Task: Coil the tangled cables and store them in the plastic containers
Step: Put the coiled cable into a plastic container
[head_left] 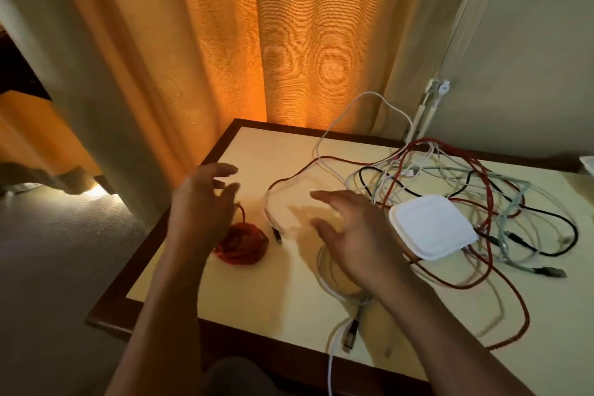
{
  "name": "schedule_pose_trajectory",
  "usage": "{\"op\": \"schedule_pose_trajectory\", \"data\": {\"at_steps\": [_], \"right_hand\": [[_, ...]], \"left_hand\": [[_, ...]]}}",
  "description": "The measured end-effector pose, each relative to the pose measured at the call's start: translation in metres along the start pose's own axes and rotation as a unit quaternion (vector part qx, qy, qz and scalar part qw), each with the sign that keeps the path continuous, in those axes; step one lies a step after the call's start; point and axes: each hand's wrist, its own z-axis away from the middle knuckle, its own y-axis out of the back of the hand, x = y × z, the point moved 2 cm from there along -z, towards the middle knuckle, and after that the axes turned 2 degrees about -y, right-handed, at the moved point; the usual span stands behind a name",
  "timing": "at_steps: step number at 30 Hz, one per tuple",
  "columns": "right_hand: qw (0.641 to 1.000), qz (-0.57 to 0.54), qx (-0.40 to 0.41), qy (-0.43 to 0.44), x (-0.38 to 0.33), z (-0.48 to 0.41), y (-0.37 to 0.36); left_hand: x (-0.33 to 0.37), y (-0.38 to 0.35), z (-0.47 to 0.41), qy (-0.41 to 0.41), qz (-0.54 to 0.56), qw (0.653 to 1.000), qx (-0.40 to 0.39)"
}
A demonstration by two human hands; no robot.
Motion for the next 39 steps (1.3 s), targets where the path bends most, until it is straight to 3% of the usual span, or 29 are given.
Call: {"op": "schedule_pose_trajectory", "data": {"at_steps": [2,6,11,15,18,22,26,39], "right_hand": [[0.995,0.065,-0.073,0.018,-0.011,-0.012,-0.019],[0.978,0.148,-0.142,0.031,-0.011,-0.022,-0.037],[0.97,0.188,-0.155,0.015,-0.004,-0.012,-0.026],[0.984,0.144,-0.104,0.032,-0.022,-0.012,-0.019],[0.986,0.125,-0.09,0.07,-0.046,-0.021,-0.028],[0.964,0.172,-0.16,0.123,-0.067,-0.036,-0.053],[0.93,0.257,-0.194,0.178,-0.069,-0.034,-0.071],[0.967,0.162,-0.091,0.175,-0.054,-0.019,-0.059]], "left_hand": [[-0.016,0.01,-0.004,0.049,-0.012,0.999,-0.016],[-0.036,0.004,0.003,0.101,-0.051,0.983,-0.142],[-0.03,0.004,0.004,0.118,-0.047,0.985,-0.117],[-0.036,0.018,0.008,0.15,-0.09,0.981,-0.085],[-0.042,0.023,0.009,0.225,-0.073,0.962,-0.135],[-0.044,0.014,0.018,0.313,-0.006,0.919,-0.239],[-0.051,0.003,0.022,0.316,0.062,0.914,-0.247],[-0.022,0.031,0.015,0.272,0.104,0.923,-0.251]]}}
